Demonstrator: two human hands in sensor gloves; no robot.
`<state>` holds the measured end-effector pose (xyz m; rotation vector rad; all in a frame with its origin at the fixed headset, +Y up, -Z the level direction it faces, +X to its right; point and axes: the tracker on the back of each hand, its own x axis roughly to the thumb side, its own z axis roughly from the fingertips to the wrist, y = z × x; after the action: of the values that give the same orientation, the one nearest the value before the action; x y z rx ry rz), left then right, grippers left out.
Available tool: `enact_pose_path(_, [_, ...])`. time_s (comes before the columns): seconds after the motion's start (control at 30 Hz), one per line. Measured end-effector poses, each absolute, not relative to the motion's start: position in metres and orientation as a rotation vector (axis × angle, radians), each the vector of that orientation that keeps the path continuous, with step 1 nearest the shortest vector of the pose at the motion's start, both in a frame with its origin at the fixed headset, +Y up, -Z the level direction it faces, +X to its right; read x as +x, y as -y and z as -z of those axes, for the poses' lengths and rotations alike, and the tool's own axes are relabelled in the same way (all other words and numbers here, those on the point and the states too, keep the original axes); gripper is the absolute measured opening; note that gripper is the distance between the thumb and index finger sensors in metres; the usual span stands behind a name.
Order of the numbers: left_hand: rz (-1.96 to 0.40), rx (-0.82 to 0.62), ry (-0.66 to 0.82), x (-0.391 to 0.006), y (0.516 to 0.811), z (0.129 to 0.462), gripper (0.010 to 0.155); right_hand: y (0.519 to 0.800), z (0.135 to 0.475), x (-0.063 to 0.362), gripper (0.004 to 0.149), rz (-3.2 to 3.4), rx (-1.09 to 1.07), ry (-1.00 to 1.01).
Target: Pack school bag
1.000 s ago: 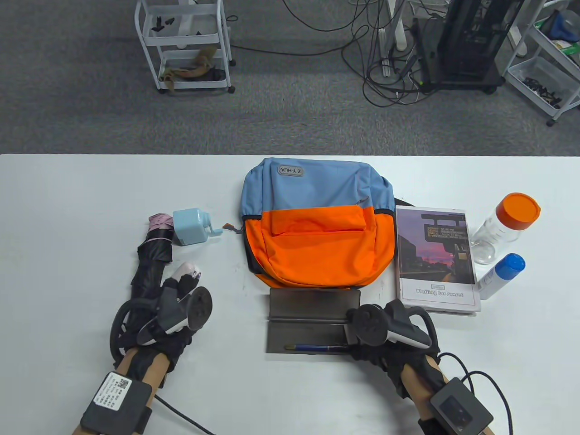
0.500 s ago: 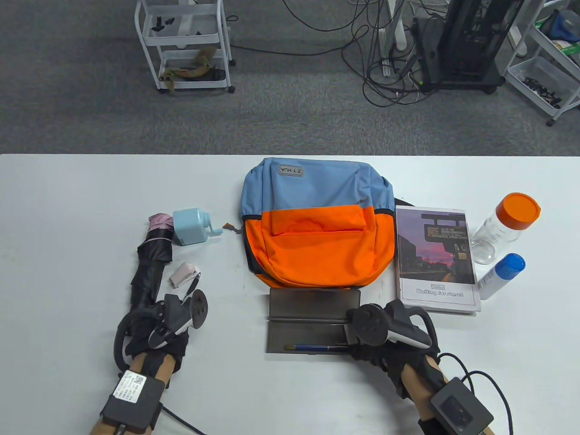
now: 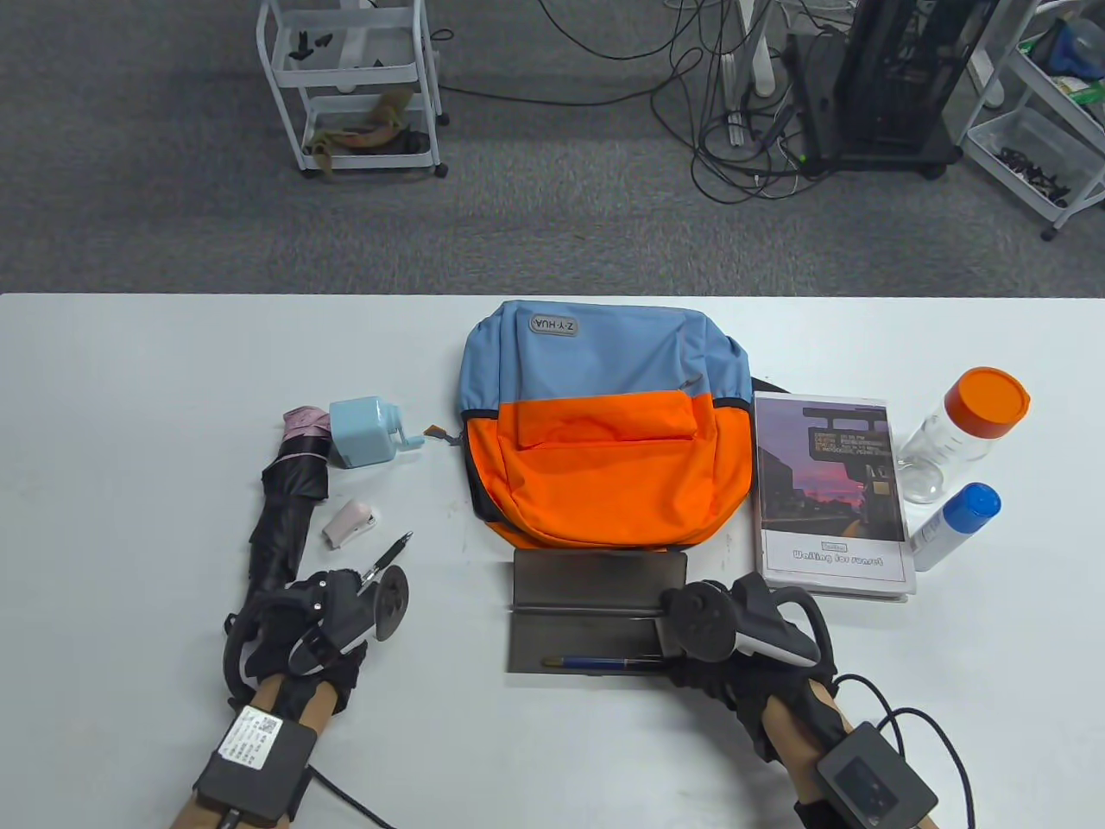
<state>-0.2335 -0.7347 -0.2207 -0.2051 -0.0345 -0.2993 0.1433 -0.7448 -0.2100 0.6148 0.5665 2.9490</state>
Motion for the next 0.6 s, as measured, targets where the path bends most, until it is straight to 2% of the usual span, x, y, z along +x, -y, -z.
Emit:
enact_pose_path(0.1, [0.246,-0.151,0.157,-0.223,0.71,0.214,0.051,0.745,0.211,0.144,0.085,-2.943,0.612,-0.568])
enact_pose_path(0.27, [0.218,-0.102,0.419,-0.179,0.681,0.201,0.05,0.745,0.21,0.143,0.085,-2.943,0.61,-0.566])
enact_pose_path(0.4, [0.185,-0.125,0.537,-0.144,0.685,0.199,0.049,0.745,0.21,0.143,0.085,-2.944,0.609,-0.565])
enact_pose_path(0.6, [0.257,-0.149,0.656,-0.101,0.712,0.202,0.049,0.745,0.209,0.144,0.084,-2.946,0.607,-0.564])
